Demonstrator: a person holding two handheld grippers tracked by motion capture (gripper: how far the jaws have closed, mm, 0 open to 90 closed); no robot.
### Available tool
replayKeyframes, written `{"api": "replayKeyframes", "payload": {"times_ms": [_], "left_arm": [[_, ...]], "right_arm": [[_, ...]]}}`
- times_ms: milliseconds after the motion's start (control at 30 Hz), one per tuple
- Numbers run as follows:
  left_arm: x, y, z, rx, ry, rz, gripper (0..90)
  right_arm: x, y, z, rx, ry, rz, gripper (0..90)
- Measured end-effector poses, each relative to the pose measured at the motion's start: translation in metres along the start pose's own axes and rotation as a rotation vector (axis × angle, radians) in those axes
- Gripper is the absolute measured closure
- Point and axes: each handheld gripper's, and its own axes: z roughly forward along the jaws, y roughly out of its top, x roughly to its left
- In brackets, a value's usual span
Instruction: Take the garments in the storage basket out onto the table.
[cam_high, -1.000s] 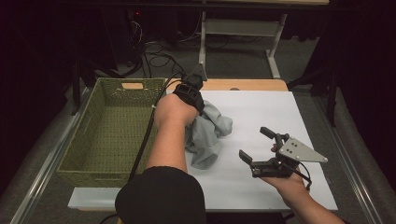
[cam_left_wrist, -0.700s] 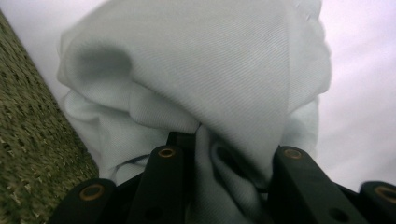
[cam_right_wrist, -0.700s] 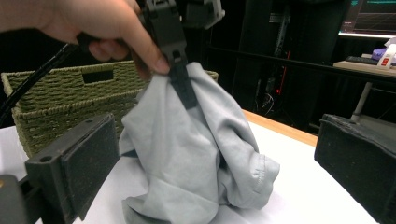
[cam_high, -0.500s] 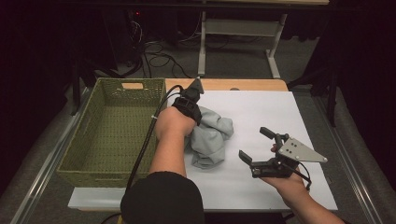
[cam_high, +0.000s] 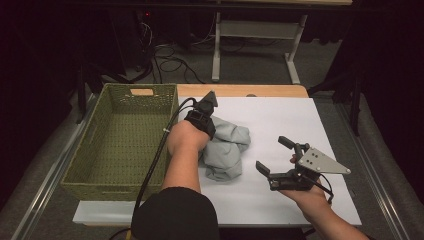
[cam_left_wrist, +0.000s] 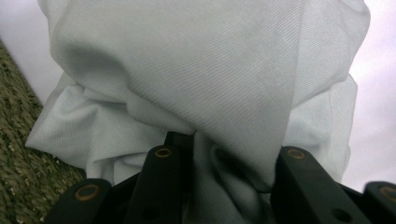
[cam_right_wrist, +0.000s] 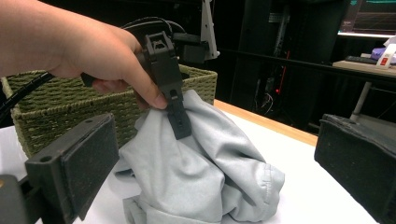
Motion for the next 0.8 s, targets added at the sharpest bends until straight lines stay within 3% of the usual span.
{"api": "replayKeyframes", "payload": {"times_ms": [67,133,167,200,233,267,300,800], "left_arm": [[-0.001,0.000,-0.003,-0.018,0.009,-0.009,57.5],[-0.001,0.001,-0.004,-0.018,0.013,-0.025,35.6],[-0.002,0.001,-0.004,-0.006,0.043,-0.044,26.2],[-0.002,0.001,-0.004,-0.006,0.043,-0.044,17.7],[-0.002,0.001,-0.005,-0.003,0.053,-0.048,10.2],[-0.002,0.001,-0.006,0.000,0.055,-0.054,10.2],[-0.002,0.000,-0.009,-0.002,0.049,-0.067,0.4],[-0.004,-0.007,-0.029,-0.037,0.043,-0.062,0.6]], "right_arm": [[0.000,0.000,0.000,-0.003,-0.001,-0.001,0.9],[0.000,0.000,0.000,-0.002,-0.001,0.000,0.9],[0.000,0.000,0.000,-0.001,0.000,0.001,0.9],[0.000,0.000,0.000,-0.002,0.000,0.000,0.9],[0.001,0.000,0.000,-0.003,0.001,0.001,0.9],[0.001,0.000,0.000,-0.003,0.001,0.001,0.9],[0.001,0.000,0.001,-0.004,0.001,0.001,0.9],[0.002,0.000,0.001,0.001,0.003,0.000,0.9]]}}
